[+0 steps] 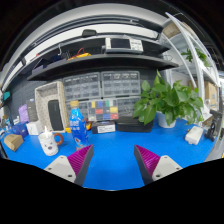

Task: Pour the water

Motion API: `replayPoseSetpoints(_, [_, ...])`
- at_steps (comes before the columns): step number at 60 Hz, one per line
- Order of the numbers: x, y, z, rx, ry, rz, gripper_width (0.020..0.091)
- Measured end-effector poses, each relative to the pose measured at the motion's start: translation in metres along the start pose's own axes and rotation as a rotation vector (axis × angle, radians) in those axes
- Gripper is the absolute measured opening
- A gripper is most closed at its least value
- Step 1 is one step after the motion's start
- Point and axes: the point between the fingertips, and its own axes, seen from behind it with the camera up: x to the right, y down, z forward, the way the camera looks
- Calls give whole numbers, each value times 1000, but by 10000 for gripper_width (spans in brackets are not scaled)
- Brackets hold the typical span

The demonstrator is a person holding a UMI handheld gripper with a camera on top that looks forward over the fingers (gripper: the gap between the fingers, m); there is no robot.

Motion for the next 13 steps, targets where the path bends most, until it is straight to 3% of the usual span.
replayPoseSetpoints(13, [13,-1,-8,6,8,-11,834])
